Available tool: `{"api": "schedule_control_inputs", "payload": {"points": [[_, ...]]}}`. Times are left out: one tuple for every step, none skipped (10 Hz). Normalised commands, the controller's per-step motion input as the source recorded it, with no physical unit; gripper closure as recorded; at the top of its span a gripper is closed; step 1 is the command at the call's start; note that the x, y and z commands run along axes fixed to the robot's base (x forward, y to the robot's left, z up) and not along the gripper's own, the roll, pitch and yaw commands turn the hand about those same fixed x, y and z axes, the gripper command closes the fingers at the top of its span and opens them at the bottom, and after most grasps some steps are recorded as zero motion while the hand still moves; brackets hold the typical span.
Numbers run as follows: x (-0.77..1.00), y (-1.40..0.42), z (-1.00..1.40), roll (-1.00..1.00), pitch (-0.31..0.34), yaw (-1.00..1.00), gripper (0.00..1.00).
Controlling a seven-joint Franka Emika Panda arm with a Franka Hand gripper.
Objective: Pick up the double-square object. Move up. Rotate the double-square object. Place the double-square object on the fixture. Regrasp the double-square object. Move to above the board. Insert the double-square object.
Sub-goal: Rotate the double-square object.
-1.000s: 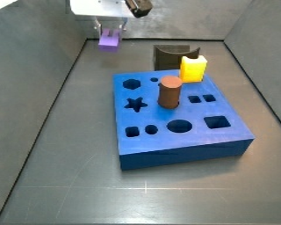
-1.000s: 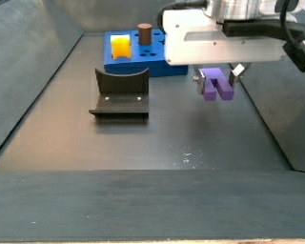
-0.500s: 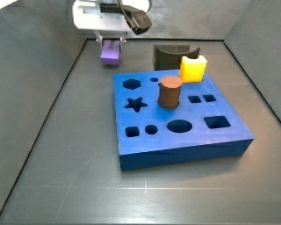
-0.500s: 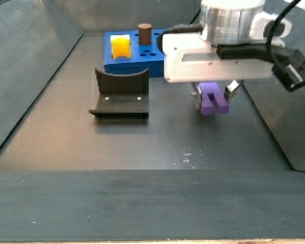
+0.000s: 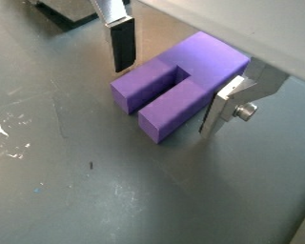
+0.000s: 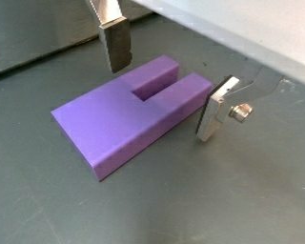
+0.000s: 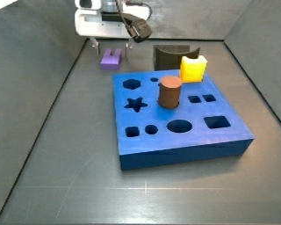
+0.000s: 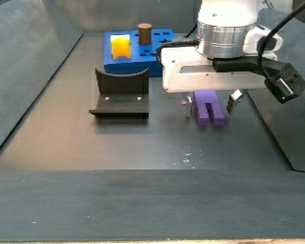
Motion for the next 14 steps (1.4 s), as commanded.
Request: {"api": "schedule_control_inputs", "payload": {"points": [[-0.01,0.0,1.0,0.0,0.015,0.0,0.0],[-0.02,0.0,1.0,0.01,0.03,0.0,0.0],[-0.02,0.01,1.0,0.02,0.051,-0.01,0.0],[-0.02,0.01,1.0,0.04,0.064,-0.02,0.0],[-0.02,0.01,1.0,0.06,0.076,-0.02,0.0],[-0.03,0.01,1.0,0.07,0.08,-0.02,0.0],[-0.03,0.01,1.0,0.09,0.087,-0.02,0.0],[-0.04,0.01,0.97,0.1,0.085,-0.01,0.0],[-0.04,0.01,0.81,0.11,0.081,0.0,0.0],[0.0,0.0,0.0,0.0,0.0,1.0,0.0],[0.0,0.0,-0.12,0.0,0.0,1.0,0.0],[0.0,0.0,-0.26,0.0,0.001,1.0,0.0],[0.03,0.01,-0.25,0.0,0.0,1.0,0.0],[0.04,0.01,-0.18,0.0,-0.002,1.0,0.0]]}}
